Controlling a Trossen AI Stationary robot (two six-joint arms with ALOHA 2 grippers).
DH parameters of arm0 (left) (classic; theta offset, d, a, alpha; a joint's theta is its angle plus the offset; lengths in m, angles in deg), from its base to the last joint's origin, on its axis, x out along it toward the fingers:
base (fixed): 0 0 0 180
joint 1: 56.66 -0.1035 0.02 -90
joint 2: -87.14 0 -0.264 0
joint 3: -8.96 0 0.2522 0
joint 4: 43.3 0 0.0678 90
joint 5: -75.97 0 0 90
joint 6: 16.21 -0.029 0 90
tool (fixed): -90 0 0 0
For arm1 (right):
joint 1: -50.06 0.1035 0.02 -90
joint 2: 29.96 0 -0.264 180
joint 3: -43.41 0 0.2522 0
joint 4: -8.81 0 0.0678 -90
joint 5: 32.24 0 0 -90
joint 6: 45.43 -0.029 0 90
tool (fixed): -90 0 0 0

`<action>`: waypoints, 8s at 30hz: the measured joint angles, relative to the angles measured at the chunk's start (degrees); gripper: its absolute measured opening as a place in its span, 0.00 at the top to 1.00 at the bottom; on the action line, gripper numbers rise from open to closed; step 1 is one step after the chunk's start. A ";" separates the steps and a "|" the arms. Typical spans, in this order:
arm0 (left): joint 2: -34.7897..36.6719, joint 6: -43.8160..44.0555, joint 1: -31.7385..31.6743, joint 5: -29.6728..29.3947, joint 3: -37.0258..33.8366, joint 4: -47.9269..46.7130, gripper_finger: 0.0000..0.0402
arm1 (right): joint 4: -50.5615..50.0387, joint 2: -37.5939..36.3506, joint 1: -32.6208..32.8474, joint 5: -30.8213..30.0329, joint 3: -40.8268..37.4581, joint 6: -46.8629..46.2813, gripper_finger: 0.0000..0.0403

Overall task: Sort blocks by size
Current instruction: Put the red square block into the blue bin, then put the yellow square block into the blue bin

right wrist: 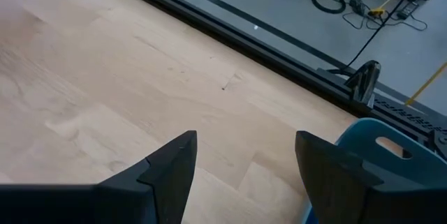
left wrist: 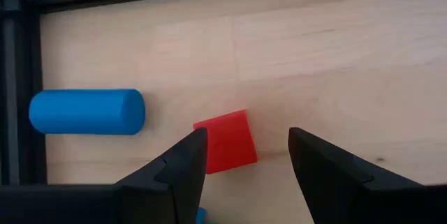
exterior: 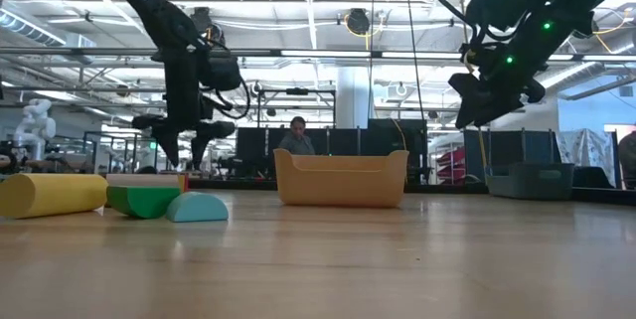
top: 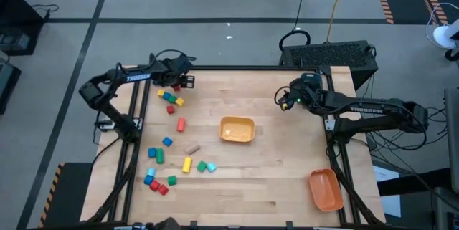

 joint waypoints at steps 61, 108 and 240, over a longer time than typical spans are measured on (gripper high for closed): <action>3.36 -3.34 11.60 33.47 1.01 34.90 0.66 | 28.07 6.44 13.21 9.19 0.07 23.27 0.56; 3.44 -1.99 25.18 34.29 1.09 57.07 0.66 | 62.68 30.97 14.82 11.63 12.37 48.54 0.52; -1.25 -23.16 15.04 3.43 -0.33 -11.46 0.51 | -4.26 7.30 -2.78 -1.48 4.96 0.08 0.63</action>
